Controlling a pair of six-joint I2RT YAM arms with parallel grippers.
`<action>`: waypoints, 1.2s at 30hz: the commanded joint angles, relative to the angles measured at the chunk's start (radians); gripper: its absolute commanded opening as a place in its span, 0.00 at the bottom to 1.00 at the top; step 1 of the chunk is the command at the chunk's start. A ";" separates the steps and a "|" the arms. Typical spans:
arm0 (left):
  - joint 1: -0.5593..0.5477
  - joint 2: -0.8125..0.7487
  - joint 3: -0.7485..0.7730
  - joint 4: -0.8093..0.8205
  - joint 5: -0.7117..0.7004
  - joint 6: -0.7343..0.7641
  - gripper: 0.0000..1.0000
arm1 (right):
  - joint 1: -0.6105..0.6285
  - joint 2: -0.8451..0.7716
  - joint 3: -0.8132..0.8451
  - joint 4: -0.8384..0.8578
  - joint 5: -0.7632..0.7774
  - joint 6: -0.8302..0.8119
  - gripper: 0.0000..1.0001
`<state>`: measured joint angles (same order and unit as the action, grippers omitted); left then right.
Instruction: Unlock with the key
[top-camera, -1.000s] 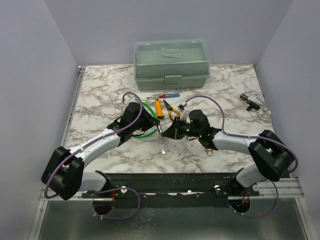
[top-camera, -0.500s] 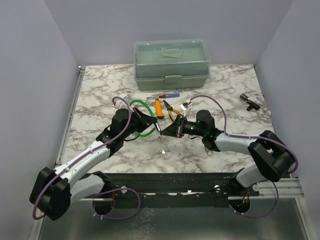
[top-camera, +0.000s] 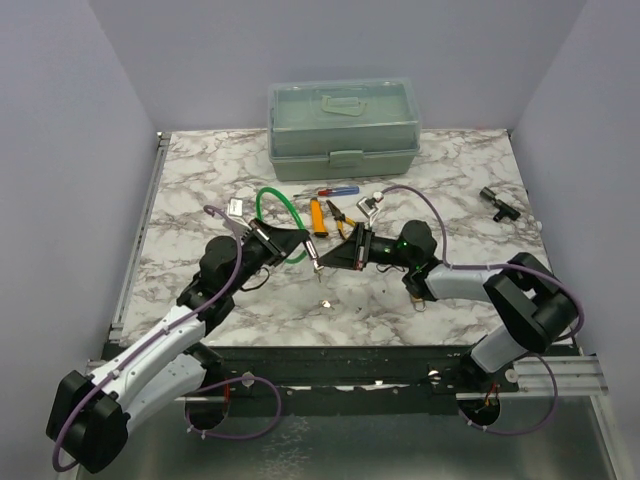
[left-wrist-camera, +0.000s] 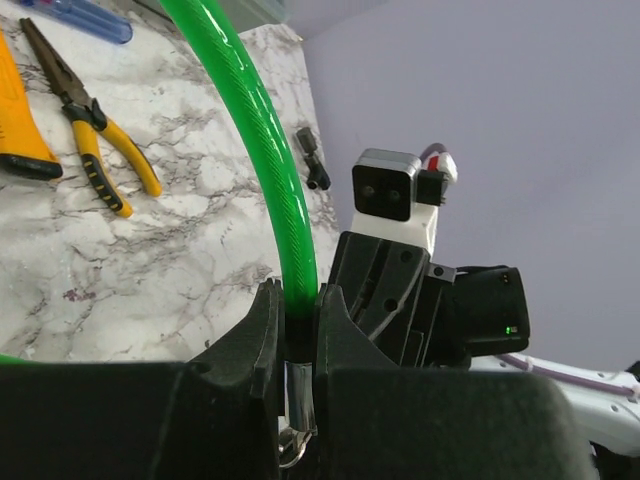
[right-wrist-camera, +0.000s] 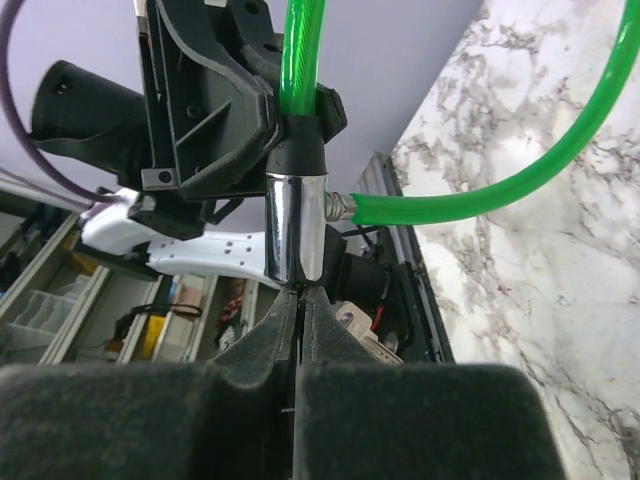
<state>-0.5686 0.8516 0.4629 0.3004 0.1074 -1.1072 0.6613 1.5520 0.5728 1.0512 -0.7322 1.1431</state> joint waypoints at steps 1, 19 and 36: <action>-0.013 -0.049 -0.044 0.096 0.116 -0.006 0.00 | -0.020 0.042 0.034 0.267 -0.014 0.129 0.01; -0.012 -0.167 -0.212 0.464 0.177 0.006 0.00 | -0.023 0.208 0.212 0.671 -0.137 0.532 0.01; -0.012 -0.161 -0.225 0.410 0.126 0.056 0.00 | -0.012 0.169 0.167 0.567 -0.141 0.494 0.00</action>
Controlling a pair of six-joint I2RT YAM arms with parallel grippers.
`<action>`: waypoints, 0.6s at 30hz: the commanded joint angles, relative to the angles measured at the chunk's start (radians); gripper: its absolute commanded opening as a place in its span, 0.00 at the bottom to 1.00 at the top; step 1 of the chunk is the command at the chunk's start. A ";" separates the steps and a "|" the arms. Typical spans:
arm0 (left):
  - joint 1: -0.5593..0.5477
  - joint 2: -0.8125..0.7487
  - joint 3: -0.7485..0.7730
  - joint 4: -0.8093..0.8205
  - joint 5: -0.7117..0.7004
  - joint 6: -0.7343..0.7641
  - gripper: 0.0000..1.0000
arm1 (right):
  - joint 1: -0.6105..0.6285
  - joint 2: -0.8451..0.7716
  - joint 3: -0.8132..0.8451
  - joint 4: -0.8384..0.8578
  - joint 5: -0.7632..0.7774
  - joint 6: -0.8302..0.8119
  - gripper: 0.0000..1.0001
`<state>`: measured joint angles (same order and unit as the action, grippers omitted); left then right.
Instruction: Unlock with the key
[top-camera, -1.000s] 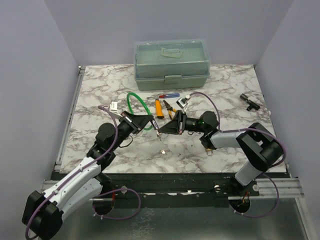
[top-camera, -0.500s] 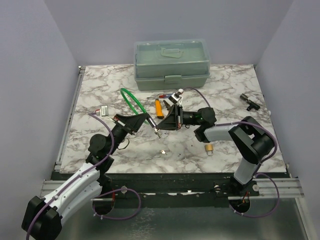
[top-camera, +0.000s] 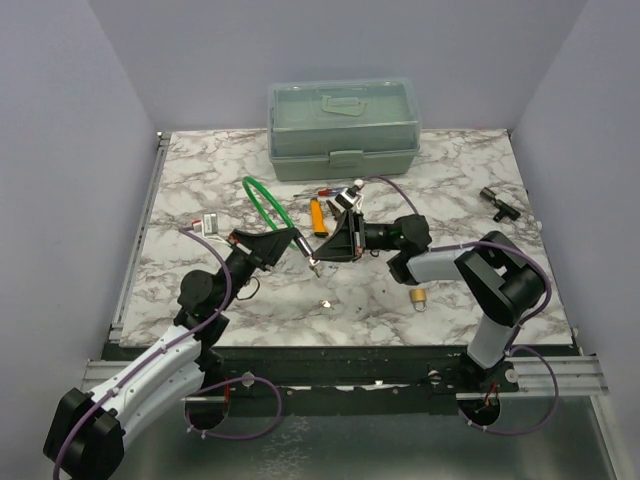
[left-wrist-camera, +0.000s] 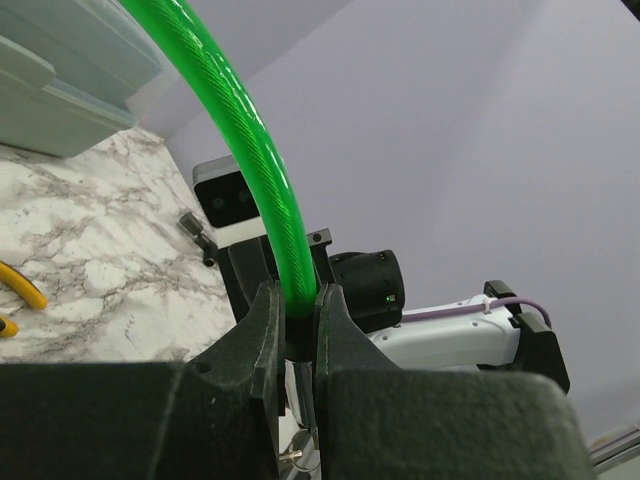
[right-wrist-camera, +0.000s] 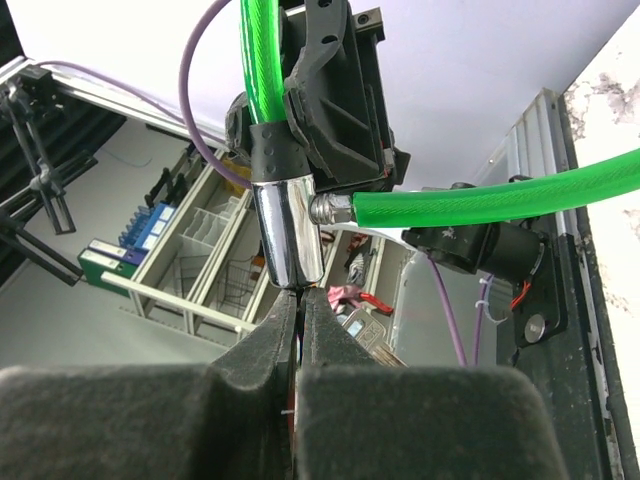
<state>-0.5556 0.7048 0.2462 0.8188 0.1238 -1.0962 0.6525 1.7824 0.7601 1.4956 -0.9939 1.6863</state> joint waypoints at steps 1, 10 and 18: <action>-0.026 -0.023 -0.007 -0.130 0.102 0.048 0.00 | -0.003 -0.078 -0.031 0.074 0.131 -0.075 0.01; -0.025 -0.047 0.055 -0.378 0.014 0.039 0.01 | -0.004 -0.212 -0.105 -0.192 0.221 -0.235 0.01; -0.026 0.084 0.169 -0.506 0.013 0.032 0.02 | -0.003 -0.263 -0.113 -0.349 0.257 -0.330 0.01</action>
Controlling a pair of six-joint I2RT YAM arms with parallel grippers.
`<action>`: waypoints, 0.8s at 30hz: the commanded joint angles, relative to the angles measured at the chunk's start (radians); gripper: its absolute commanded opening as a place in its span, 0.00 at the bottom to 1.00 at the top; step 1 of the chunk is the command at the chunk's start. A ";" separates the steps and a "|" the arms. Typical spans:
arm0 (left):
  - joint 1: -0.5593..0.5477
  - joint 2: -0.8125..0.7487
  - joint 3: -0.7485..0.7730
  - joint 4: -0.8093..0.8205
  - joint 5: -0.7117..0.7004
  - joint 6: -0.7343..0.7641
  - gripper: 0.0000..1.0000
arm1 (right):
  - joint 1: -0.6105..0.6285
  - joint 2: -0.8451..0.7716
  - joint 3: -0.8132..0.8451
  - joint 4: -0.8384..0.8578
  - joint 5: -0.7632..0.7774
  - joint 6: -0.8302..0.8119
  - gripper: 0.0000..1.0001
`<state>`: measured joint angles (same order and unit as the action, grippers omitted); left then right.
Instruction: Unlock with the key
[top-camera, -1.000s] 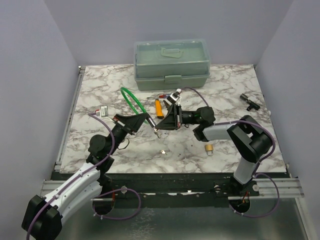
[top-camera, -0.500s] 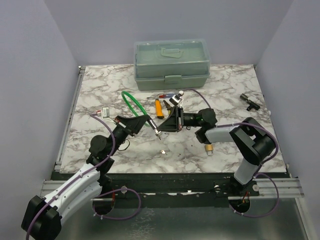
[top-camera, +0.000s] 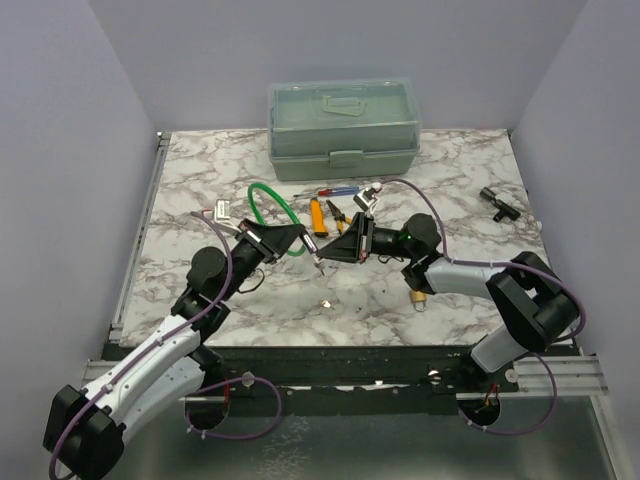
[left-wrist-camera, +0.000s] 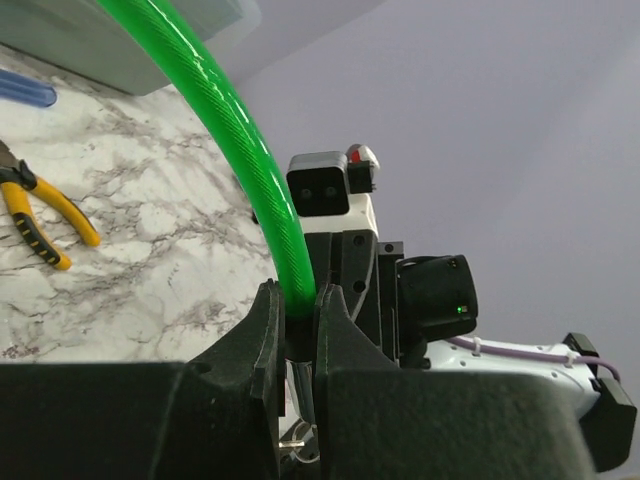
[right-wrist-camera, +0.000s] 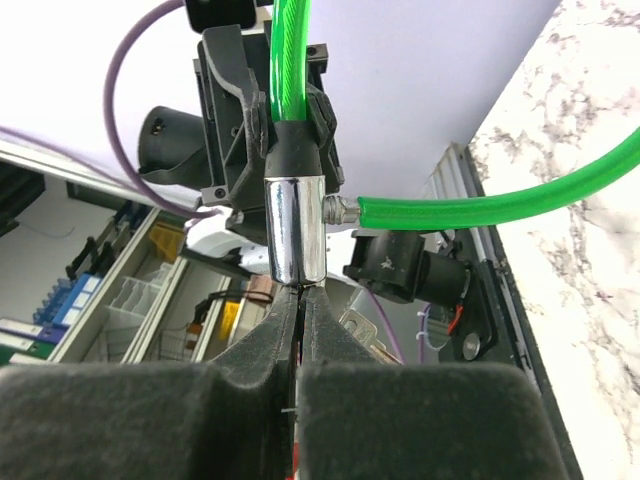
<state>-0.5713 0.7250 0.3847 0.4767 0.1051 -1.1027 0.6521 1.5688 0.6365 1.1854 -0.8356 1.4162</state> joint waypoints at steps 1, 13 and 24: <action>-0.010 0.076 0.040 -0.171 0.032 0.036 0.02 | -0.002 -0.054 0.010 -0.061 0.105 -0.071 0.01; -0.009 0.091 -0.007 -0.076 0.070 0.042 0.00 | -0.003 -0.081 0.008 -0.192 0.150 -0.113 0.01; -0.010 0.013 -0.105 0.097 0.081 0.058 0.00 | -0.005 0.040 -0.007 0.149 0.141 0.228 0.01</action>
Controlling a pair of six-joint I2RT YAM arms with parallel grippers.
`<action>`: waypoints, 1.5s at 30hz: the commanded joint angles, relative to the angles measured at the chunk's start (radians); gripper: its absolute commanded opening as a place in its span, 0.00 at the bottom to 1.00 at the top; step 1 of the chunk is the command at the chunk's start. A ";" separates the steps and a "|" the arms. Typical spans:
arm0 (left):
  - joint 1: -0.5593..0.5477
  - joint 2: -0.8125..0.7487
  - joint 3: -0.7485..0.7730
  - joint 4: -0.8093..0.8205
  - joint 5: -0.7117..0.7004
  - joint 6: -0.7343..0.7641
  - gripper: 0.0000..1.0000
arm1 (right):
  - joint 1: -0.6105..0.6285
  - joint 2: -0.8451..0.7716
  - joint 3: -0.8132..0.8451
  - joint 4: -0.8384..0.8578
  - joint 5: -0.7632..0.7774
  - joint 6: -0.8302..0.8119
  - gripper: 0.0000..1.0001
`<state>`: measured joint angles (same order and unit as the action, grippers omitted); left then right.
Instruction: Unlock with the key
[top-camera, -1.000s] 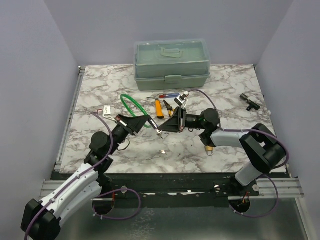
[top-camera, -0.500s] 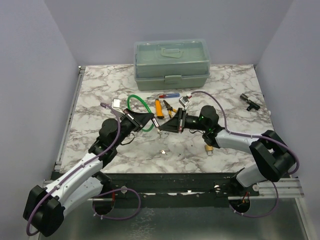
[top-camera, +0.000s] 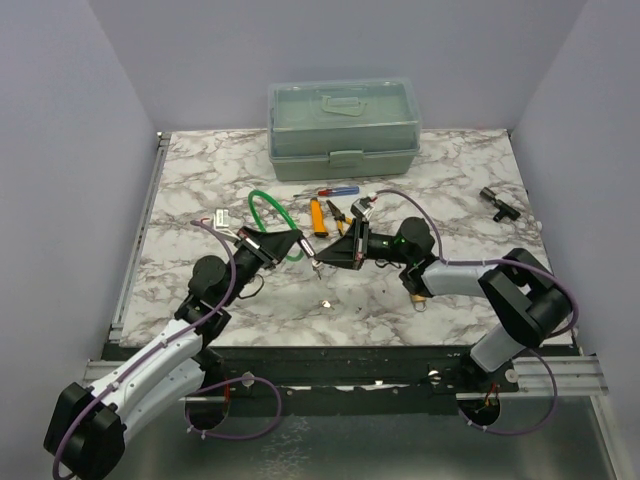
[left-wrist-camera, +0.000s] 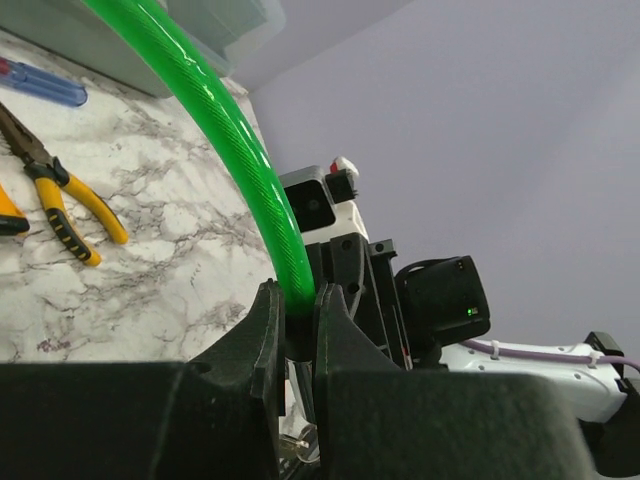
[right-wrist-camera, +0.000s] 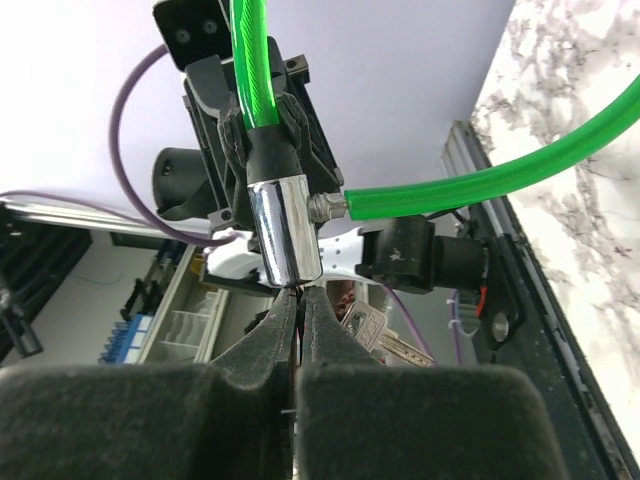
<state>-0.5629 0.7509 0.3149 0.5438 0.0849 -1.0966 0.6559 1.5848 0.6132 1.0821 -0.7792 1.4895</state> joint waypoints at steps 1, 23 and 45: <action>-0.019 -0.010 -0.034 0.030 0.098 0.053 0.00 | -0.008 0.029 0.018 0.262 0.082 0.158 0.01; -0.019 0.020 0.025 -0.216 0.092 0.165 0.52 | -0.009 0.024 -0.070 0.137 0.181 0.090 0.01; -0.019 -0.045 -0.010 -0.240 0.035 0.450 0.60 | -0.029 0.034 -0.099 0.071 0.222 0.083 0.01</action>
<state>-0.5781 0.6720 0.3500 0.2081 0.1635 -0.7158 0.6380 1.6100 0.5220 1.1492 -0.5846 1.5742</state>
